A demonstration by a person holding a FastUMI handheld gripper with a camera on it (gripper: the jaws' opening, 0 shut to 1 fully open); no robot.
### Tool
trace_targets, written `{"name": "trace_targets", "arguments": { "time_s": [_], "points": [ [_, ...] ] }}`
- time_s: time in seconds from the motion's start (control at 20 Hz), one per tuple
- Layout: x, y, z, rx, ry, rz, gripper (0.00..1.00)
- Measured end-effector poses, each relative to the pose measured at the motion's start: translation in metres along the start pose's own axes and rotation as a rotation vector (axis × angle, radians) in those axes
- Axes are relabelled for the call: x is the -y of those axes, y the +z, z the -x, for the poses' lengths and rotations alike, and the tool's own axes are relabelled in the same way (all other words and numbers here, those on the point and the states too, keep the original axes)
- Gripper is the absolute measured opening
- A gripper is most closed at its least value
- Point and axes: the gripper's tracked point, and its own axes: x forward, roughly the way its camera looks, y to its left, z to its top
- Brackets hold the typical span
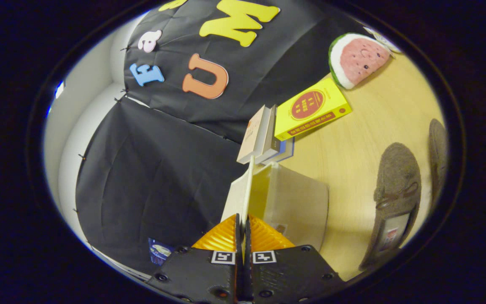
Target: Open the storage box then place both shoes into the box .Put the left shoe in first, then the right shoe, with the right side of both shoes facing outward in a uniform manner.
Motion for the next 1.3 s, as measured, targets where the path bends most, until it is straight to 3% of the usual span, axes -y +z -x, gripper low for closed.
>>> {"name": "trace_targets", "arguments": {
  "time_s": [0.4, 1.0, 1.05, 1.3],
  "points": [
    [-0.113, 0.005, -0.019, 0.046, -0.041, 0.065, 0.0],
    [-0.232, -0.044, -0.139, 0.001, -0.029, 0.179, 0.05],
    [-0.237, -0.043, -0.151, 0.008, -0.027, 0.182, 0.08],
    [-0.264, -0.063, -0.169, 0.027, 0.004, 0.308, 0.67]
  ]
}}
